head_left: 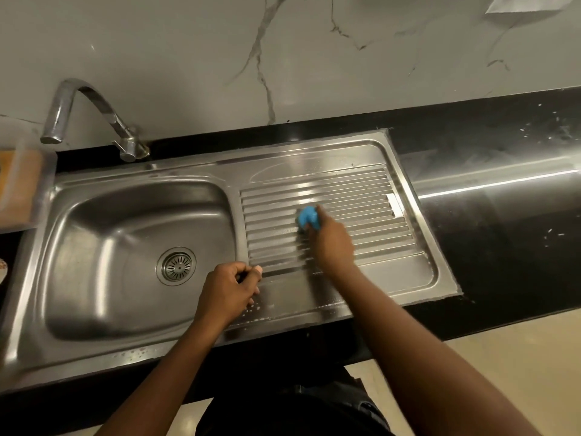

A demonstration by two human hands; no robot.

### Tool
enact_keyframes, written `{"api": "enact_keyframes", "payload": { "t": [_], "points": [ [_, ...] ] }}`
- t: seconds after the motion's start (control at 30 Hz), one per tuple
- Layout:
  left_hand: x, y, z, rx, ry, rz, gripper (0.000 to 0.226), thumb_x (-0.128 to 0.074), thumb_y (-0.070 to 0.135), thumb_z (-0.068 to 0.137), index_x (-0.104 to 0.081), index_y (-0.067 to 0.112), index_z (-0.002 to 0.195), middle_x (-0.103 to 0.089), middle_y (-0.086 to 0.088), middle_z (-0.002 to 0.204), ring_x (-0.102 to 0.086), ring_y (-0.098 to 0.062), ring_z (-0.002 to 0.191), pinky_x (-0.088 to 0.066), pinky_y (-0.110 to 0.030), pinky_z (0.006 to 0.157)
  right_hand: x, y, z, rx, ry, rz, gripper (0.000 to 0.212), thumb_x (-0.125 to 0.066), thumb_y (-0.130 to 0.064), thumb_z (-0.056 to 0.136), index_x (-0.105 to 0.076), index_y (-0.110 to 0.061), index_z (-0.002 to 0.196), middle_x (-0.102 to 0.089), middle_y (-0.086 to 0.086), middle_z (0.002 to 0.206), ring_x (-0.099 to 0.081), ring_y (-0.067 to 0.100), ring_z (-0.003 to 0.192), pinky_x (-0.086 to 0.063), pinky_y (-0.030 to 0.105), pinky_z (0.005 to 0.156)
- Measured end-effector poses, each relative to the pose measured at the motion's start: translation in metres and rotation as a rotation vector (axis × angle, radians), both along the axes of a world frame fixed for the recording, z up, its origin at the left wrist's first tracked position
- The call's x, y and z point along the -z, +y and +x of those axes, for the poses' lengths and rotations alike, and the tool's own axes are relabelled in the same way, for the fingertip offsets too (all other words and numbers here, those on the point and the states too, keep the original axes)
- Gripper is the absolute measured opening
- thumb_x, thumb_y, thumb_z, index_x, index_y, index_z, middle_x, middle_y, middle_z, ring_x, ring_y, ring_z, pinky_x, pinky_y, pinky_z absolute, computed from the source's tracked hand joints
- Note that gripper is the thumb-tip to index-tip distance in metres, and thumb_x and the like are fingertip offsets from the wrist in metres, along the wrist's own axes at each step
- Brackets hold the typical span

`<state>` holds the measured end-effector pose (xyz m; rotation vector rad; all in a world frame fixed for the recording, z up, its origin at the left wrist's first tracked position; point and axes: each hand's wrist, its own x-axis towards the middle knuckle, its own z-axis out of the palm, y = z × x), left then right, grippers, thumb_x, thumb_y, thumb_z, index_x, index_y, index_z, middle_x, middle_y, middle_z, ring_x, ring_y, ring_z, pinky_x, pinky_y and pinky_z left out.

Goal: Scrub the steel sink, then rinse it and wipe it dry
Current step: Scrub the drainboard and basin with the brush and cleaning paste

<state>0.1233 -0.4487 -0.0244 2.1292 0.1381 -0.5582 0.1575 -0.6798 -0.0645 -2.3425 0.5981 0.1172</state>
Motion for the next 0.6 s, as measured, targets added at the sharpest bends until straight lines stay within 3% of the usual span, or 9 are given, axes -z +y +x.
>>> {"api": "enact_keyframes", "payload": {
  "t": [0.1, 0.2, 0.3, 0.4, 0.5, 0.6],
  "points": [
    [-0.002, -0.012, 0.001, 0.001, -0.005, 0.016, 0.029, -0.068, 0.036, 0.101, -0.077, 0.021, 0.079, -0.075, 0.001, 0.067, -0.073, -0.020, 0.055, -0.066, -0.049, 0.065, 0.000, 0.046, 0.005, -0.202, 0.031, -0.088, 0.064, -0.056, -0.035, 0.104, -0.028, -0.033, 0.162, -0.069, 0.008, 0.129, -0.067, 0.028, 0.110, -0.048, 0.035, 0.081],
    [-0.004, -0.023, 0.002, -0.019, 0.001, 0.011, 0.028, -0.068, 0.036, 0.101, -0.077, 0.020, 0.080, -0.076, 0.001, 0.067, -0.073, -0.020, 0.055, -0.065, -0.047, 0.062, 0.002, 0.031, 0.000, -0.233, 0.022, -0.120, 0.064, -0.054, -0.037, 0.104, -0.027, -0.036, 0.162, -0.069, 0.009, 0.128, -0.068, 0.030, 0.110, -0.051, 0.039, 0.084],
    [-0.003, -0.029, 0.002, -0.004, -0.001, 0.003, 0.027, -0.067, 0.036, 0.102, -0.078, 0.021, 0.082, -0.077, 0.002, 0.069, -0.074, -0.019, 0.057, -0.065, -0.046, 0.064, 0.005, -0.031, -0.009, -0.125, 0.007, -0.096, 0.054, -0.049, -0.042, 0.106, -0.033, -0.040, 0.158, -0.073, 0.009, 0.120, -0.068, 0.028, 0.099, -0.051, 0.038, 0.077],
    [-0.002, -0.037, 0.002, 0.013, -0.006, -0.007, 0.027, -0.067, 0.036, 0.102, -0.078, 0.020, 0.083, -0.077, 0.001, 0.069, -0.074, -0.018, 0.057, -0.065, -0.047, 0.065, -0.004, -0.101, -0.015, 0.019, -0.003, -0.121, 0.055, -0.049, -0.043, 0.107, -0.036, -0.033, 0.159, -0.072, 0.005, 0.107, -0.066, 0.020, 0.089, -0.050, 0.035, 0.071],
    [-0.001, -0.044, 0.003, 0.016, -0.012, -0.013, 0.027, -0.068, 0.037, 0.102, -0.078, 0.021, 0.082, -0.077, 0.001, 0.069, -0.074, -0.018, 0.058, -0.066, -0.047, 0.068, -0.017, -0.160, -0.021, 0.108, 0.040, -0.120, 0.053, -0.054, -0.037, 0.106, -0.041, -0.025, 0.156, -0.068, 0.005, 0.112, -0.062, 0.019, 0.091, -0.049, 0.036, 0.074],
    [0.001, -0.048, 0.003, 0.009, -0.011, -0.012, 0.026, -0.068, 0.039, 0.101, -0.078, 0.023, 0.083, -0.077, 0.002, 0.071, -0.074, -0.019, 0.059, -0.066, -0.048, 0.068, -0.020, -0.184, -0.021, 0.126, 0.054, -0.105, 0.053, -0.056, -0.035, 0.106, -0.041, -0.024, 0.156, -0.068, 0.013, 0.124, -0.067, 0.027, 0.103, -0.058, 0.046, 0.086]
  ]
}}
